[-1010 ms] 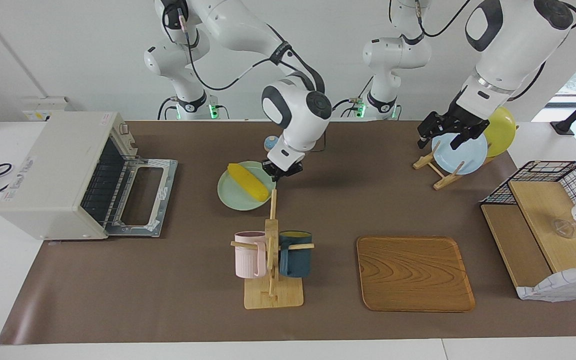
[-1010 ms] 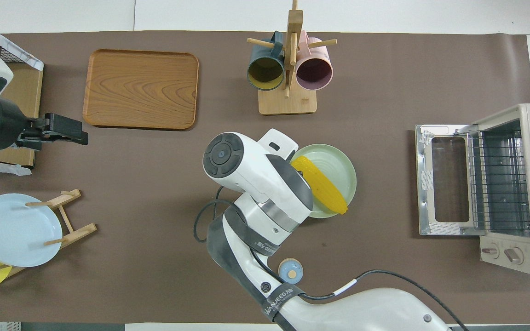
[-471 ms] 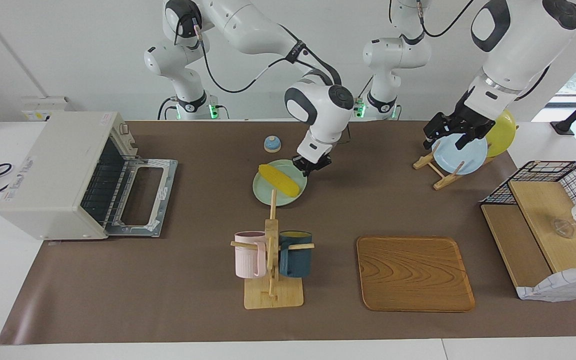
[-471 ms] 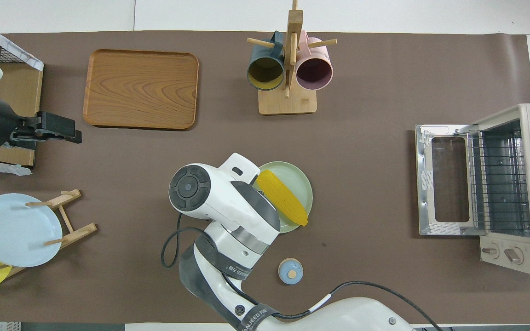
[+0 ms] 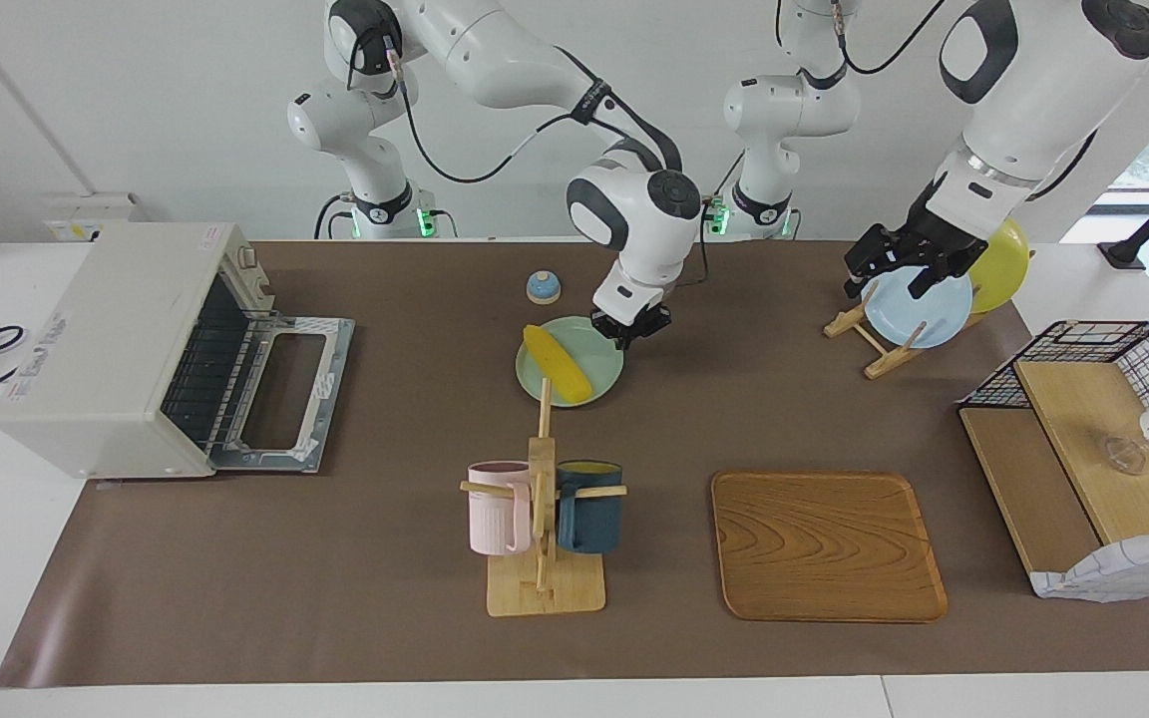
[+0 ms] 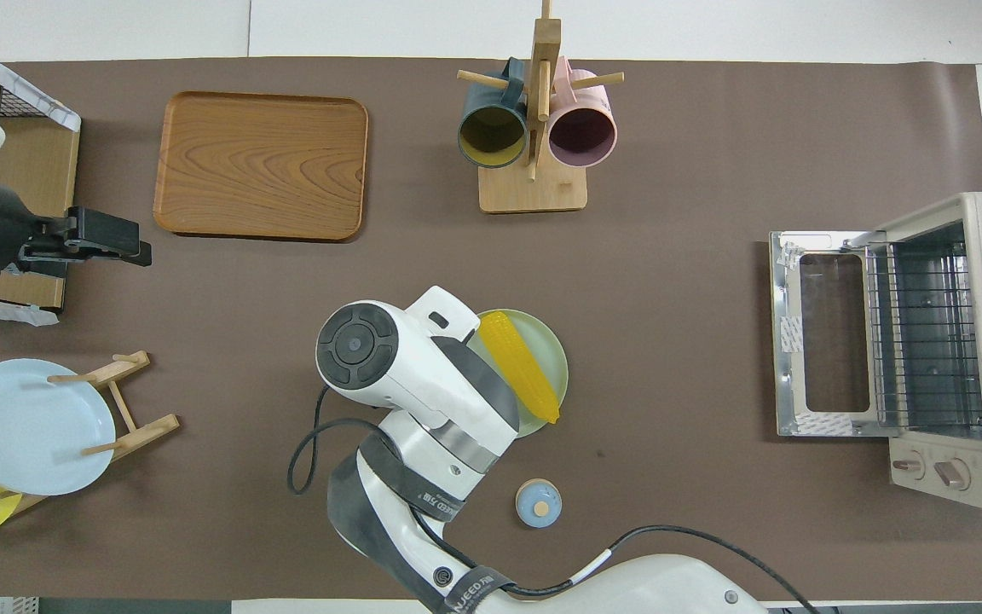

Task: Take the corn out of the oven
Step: 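Lower the corn onto the pale green plate and open the right gripper, then withdraw the right gripper while the left gripper reaches toward the corn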

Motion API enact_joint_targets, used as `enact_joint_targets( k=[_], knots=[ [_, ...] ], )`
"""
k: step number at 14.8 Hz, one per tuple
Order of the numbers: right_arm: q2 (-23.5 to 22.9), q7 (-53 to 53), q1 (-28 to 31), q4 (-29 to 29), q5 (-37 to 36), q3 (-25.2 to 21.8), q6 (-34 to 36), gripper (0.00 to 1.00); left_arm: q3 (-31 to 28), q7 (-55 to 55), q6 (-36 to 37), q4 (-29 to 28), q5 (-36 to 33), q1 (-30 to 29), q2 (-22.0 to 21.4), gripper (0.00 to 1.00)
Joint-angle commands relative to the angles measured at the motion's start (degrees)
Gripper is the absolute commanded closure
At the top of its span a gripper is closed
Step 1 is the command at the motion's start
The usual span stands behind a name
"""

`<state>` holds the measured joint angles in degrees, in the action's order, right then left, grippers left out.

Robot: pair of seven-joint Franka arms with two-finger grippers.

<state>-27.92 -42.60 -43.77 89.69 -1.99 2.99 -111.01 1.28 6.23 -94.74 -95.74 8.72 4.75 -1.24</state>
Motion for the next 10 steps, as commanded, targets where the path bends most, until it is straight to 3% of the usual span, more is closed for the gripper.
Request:
enact_joint_targets(
  k=[1,4,6,8,10],
  knots=[
    [2.68,-0.30,1.04,-0.75,-1.33,0.53,3.77,0.63,0.30,0.19,-0.80,-1.29,1.30,-0.62,-0.78,0.00],
    [8.65,5.74,6.22,0.04,-3.46,0.18,11.58,0.61,0.30,0.28,-0.80,-1.29,1.30,-0.53,-0.78,0.00],
    [11.91,9.11,12.62,1.80,-4.77,0.18,15.46,0.78,0.30,3.07,-1.24,-1.81,1.30,0.08,-0.78,0.00],
    [12.19,9.55,16.68,3.46,-7.31,0.17,16.52,0.95,0.48,8.51,-1.33,-2.17,1.30,2.00,-0.78,0.00],
    [14.90,10.16,18.63,10.02,-10.74,0.26,15.66,1.00,0.48,16.32,-2.02,-4.88,1.21,4.81,-1.57,0.00]
  ],
)
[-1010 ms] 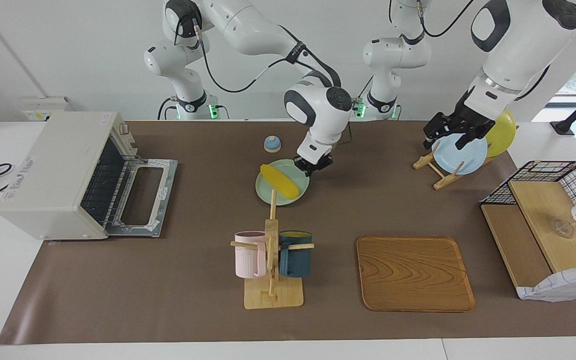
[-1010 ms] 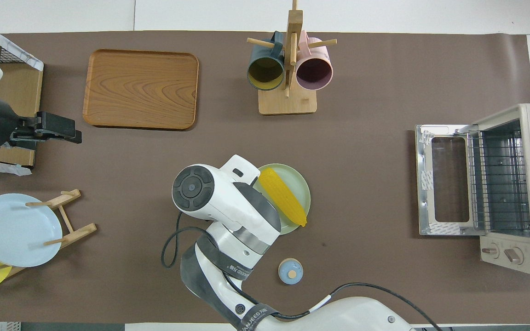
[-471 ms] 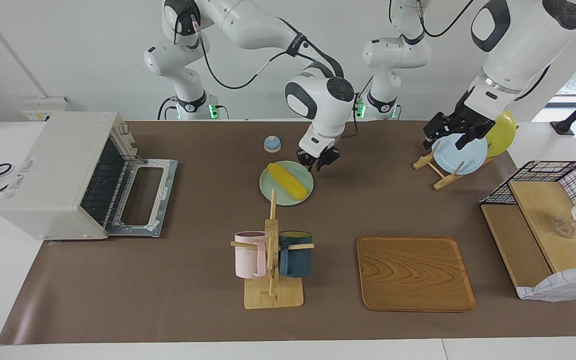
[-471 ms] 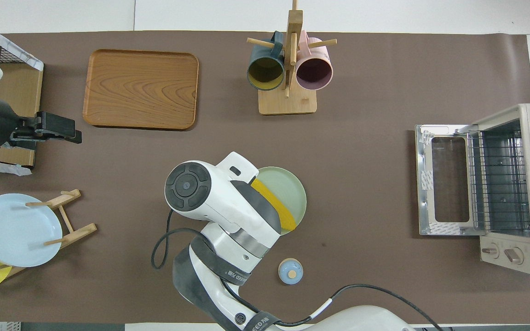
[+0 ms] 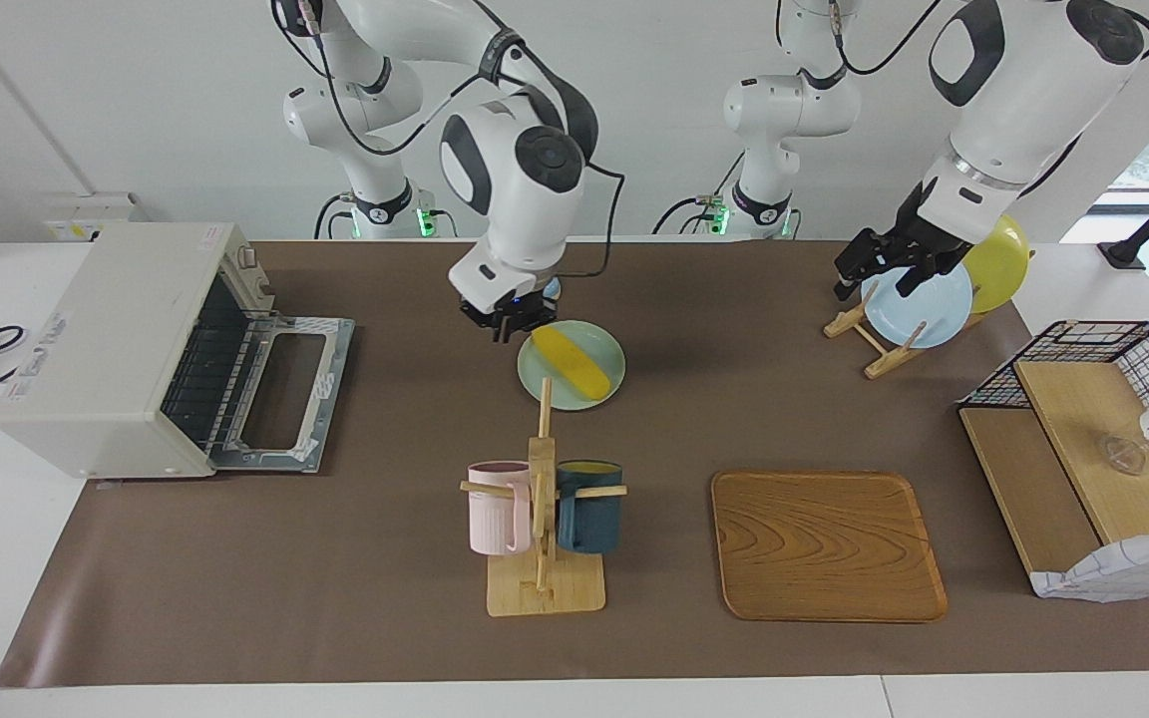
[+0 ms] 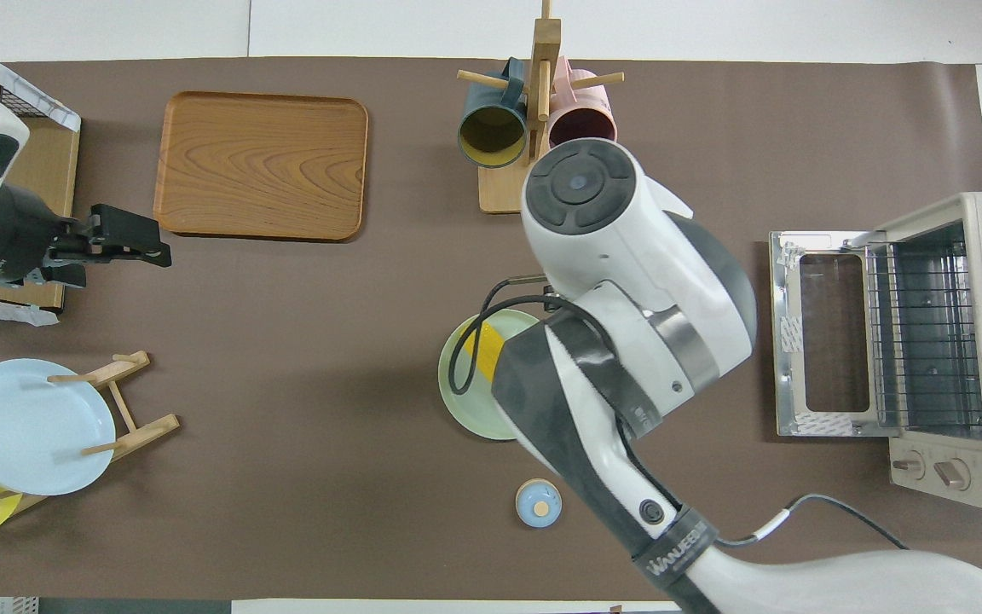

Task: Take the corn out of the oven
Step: 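Withdraw the right gripper while the left gripper reaches toward the corn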

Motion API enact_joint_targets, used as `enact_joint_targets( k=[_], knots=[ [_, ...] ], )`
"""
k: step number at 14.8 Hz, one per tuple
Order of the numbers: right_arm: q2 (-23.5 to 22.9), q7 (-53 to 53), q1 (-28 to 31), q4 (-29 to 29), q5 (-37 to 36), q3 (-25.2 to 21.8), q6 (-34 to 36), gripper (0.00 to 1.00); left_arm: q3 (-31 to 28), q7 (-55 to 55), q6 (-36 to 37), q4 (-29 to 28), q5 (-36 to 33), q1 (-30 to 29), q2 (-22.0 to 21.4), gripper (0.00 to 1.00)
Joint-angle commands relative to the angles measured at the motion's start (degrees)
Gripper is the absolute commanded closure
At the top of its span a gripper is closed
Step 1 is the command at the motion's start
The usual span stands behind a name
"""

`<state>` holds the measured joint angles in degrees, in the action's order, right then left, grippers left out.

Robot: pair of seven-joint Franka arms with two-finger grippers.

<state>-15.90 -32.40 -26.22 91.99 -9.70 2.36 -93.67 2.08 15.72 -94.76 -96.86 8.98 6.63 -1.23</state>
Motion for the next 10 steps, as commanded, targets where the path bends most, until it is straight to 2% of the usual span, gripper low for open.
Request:
enact_joint_targets(
  k=[1,4,6,8,10],
  knots=[
    [4.55,0.93,3.00,12.38,-3.83,0.89,-4.31,1.00,-0.32,11.74,-3.75,-6.04,0.95,5.12,-2.37,0.00],
    [7.19,2.69,8.36,21.80,-4.36,0.80,-13.00,1.00,-0.23,25.02,-8.67,-11.58,0.95,11.54,-4.22,0.00],
    [8.34,6.02,11.36,26.74,-5.59,0.89,-17.76,1.00,-0.23,32.41,-11.66,-13.87,0.95,16.02,-3.88,0.00],
    [8.35,8.57,15.04,29.55,-6.73,0.89,-22.24,1.00,-0.23,40.57,-16.13,-15.89,0.95,20.33,-2.39,0.00],
    [8.43,11.39,18.12,32.36,-7.53,0.80,-27.50,1.00,-0.32,52.25,-22.45,-15.90,0.86,26.03,2.25,0.00]
  ],
)
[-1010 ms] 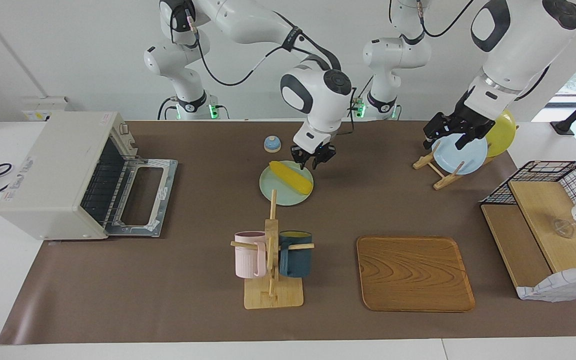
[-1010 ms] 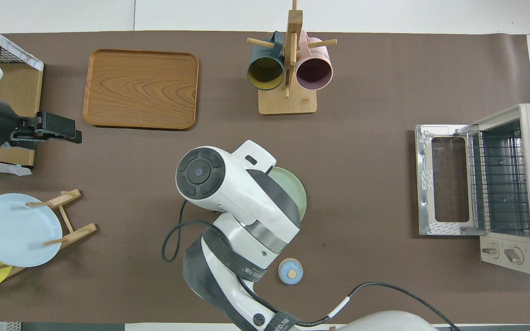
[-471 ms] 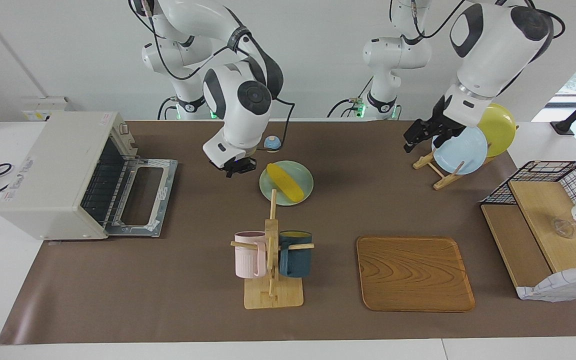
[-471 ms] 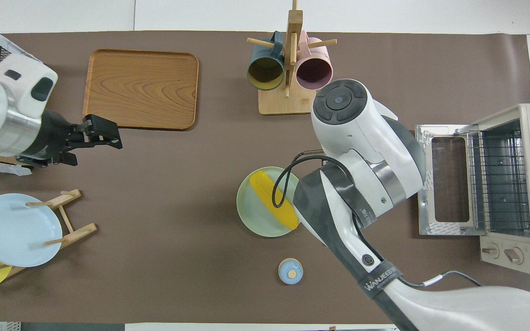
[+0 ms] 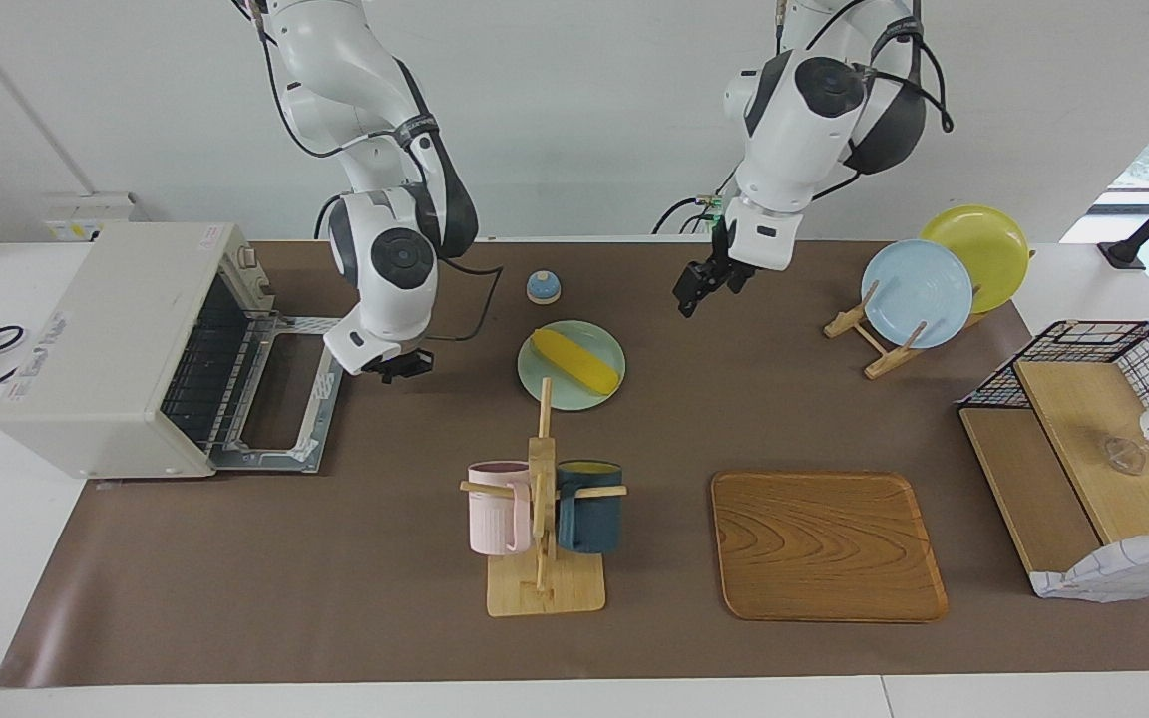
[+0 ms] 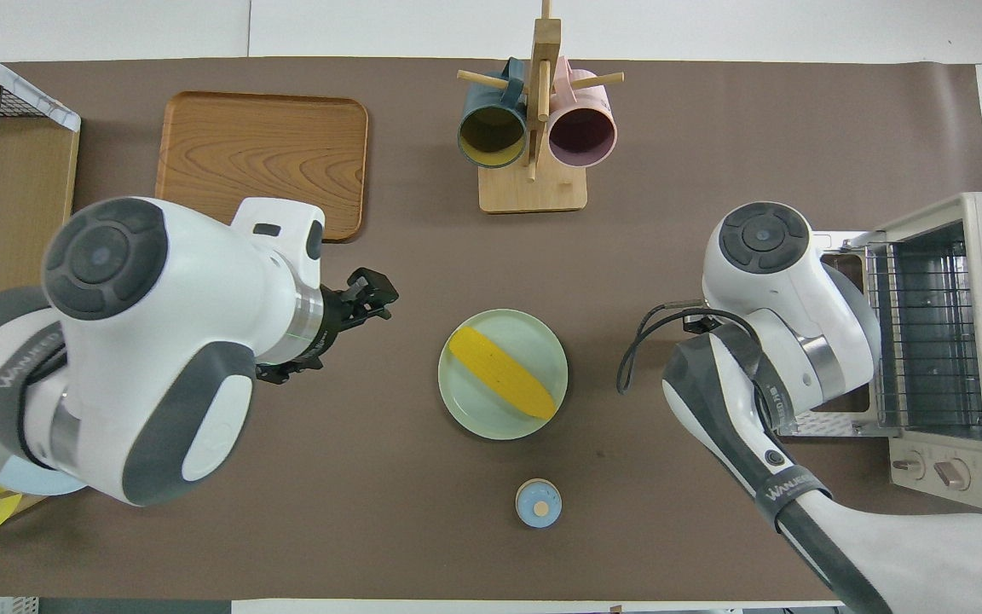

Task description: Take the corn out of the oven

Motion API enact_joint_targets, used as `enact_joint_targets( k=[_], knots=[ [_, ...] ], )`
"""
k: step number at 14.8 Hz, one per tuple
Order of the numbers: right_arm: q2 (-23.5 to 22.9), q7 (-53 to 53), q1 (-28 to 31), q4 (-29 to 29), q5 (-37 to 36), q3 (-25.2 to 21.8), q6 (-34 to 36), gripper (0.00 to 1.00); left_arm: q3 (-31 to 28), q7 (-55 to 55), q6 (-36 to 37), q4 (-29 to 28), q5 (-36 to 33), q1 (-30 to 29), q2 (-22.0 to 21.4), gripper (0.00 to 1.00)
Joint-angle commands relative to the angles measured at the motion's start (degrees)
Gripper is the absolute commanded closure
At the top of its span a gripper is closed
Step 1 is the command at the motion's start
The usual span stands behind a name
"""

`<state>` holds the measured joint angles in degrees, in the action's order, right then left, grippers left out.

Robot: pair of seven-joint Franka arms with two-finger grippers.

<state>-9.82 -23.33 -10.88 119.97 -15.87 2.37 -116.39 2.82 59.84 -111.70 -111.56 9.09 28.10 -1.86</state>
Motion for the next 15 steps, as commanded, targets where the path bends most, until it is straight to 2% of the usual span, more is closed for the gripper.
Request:
enact_joint_targets(
  k=[1,3,5,8,13,15],
  knots=[
    [2.00,2.49,4.09,5.35,-1.45,0.79,-6.99,1.00,-1.15,12.02,-7.98,-1.21,0.49,6.68,5.18,0.00],
    [1.73,3.54,5.95,6.76,-1.45,0.88,-9.28,1.00,-1.24,20.45,-11.67,-0.86,-0.04,10.21,9.05,0.00],
    [1.73,3.90,6.13,6.94,-1.45,0.79,-9.64,1.00,-1.24,26.17,-14.06,0.10,-1.18,10.48,12.21,0.00],
    [1.38,5.21,7.44,7.64,-1.88,0.79,-11.14,1.00,-1.24,37.07,-13.98,5.46,-5.47,12.15,19.33,0.00],
    [1.03,5.92,7.63,7.21,-6.28,0.79,-9.82,1.00,-1.24,44.21,-15.55,6.09,-6.54,12.42,23.21,0.00],
    [1.20,6.45,6.84,4.76,-9.43,0.88,-5.63,1.00,-1.15,44.40,-17.23,5.74,-7.16,13.03,24.18,0.00]
  ],
)
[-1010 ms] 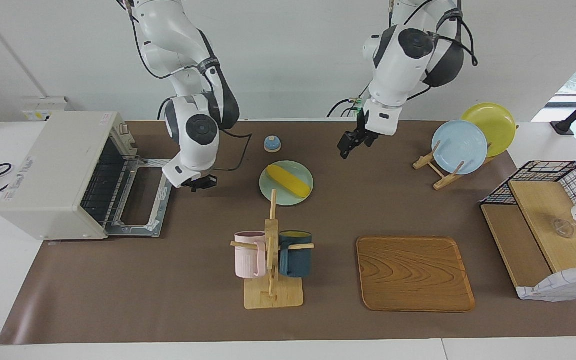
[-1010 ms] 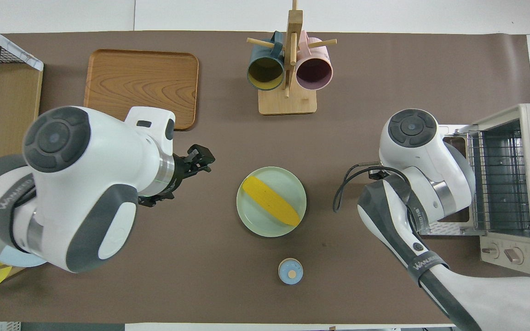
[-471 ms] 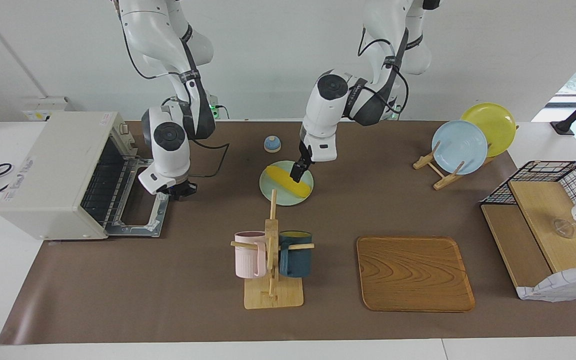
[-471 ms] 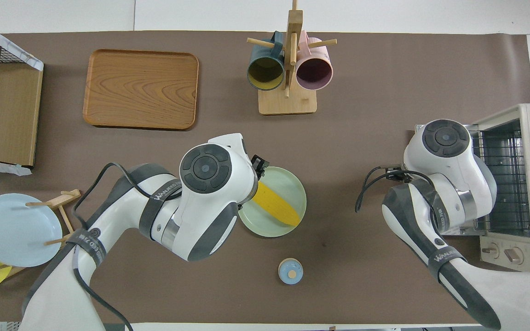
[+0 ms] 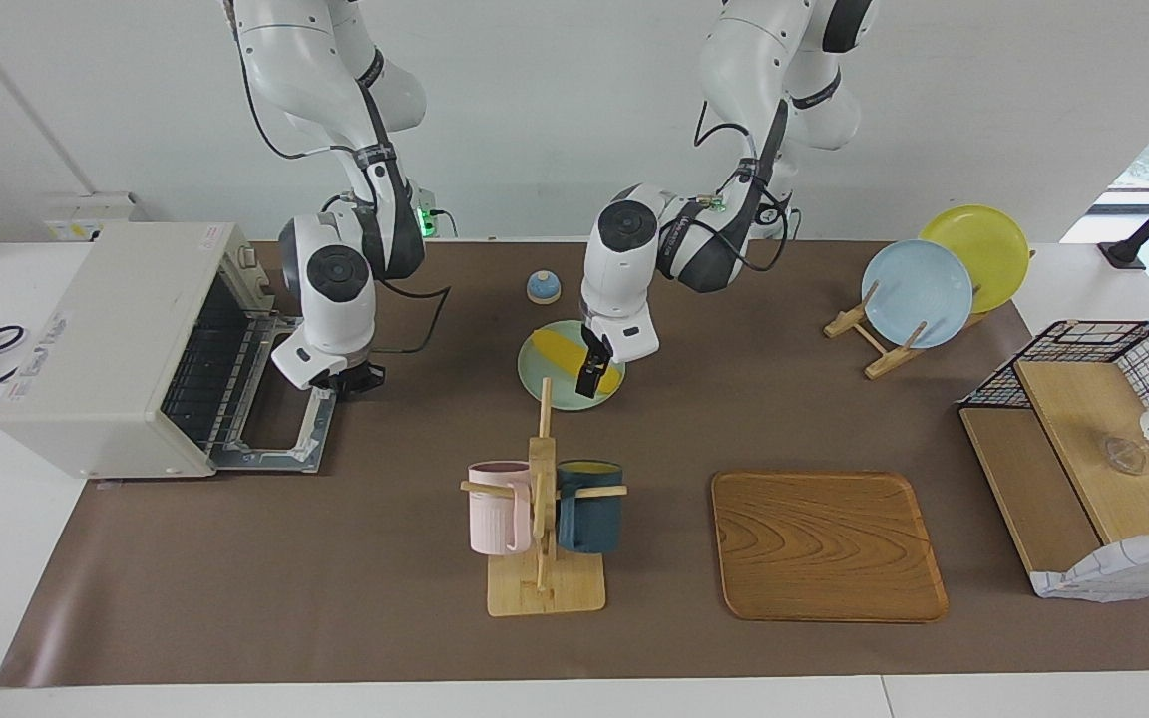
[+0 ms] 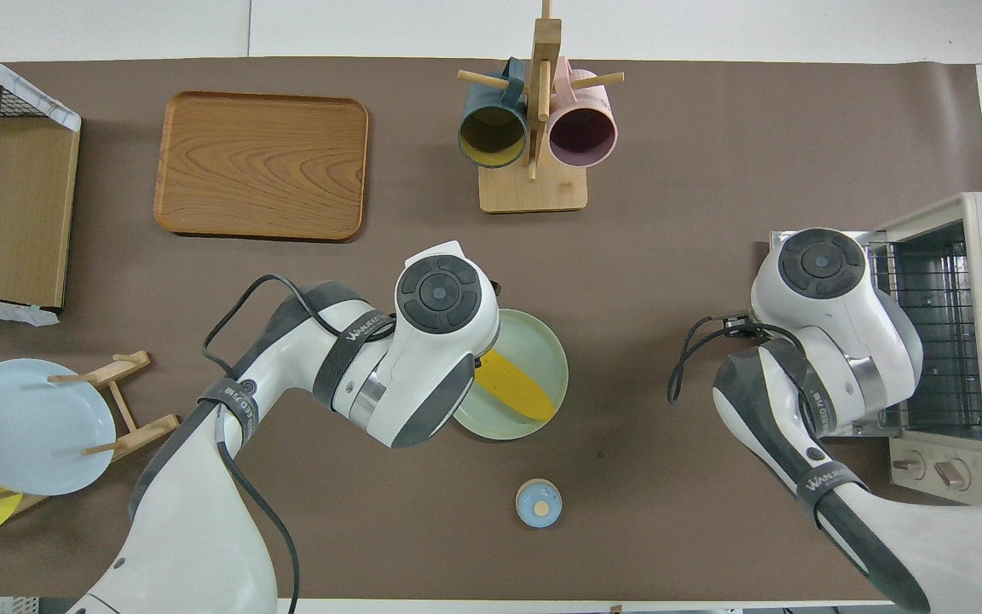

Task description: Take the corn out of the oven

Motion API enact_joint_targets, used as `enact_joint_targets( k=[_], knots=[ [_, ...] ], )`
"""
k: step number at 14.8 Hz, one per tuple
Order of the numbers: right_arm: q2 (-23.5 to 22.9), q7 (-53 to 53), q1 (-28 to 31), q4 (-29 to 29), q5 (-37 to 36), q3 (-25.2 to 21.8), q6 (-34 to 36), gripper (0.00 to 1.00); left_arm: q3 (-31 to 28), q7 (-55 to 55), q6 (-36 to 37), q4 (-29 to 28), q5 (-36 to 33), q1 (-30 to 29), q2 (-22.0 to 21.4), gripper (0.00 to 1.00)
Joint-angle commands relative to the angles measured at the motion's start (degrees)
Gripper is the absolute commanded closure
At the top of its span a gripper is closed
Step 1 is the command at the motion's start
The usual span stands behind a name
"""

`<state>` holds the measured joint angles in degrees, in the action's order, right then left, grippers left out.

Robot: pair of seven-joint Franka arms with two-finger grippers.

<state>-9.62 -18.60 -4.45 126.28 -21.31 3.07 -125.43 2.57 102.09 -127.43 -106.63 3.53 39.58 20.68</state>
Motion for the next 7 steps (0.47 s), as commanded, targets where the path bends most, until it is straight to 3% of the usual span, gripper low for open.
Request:
enact_joint_targets(
  k=[1,4,7],
  knots=[
    [1.27,3.37,0.41,-3.83,-4.44,0.27,7.36,1.00,-0.90,2.24,-1.25,0.72,-1.60,1.55,1.65,0.00],
    [4.07,15.58,3.47,-10.16,-3.83,-0.08,15.55,1.00,-0.82,2.06,0.07,-0.24,-1.60,1.90,1.38,0.00],
    [6.19,19.29,6.47,-13.43,-3.04,0.00,21.01,1.00,-0.90,1.71,-0.36,-0.25,-1.60,2.96,1.29,0.01]
  ],
)
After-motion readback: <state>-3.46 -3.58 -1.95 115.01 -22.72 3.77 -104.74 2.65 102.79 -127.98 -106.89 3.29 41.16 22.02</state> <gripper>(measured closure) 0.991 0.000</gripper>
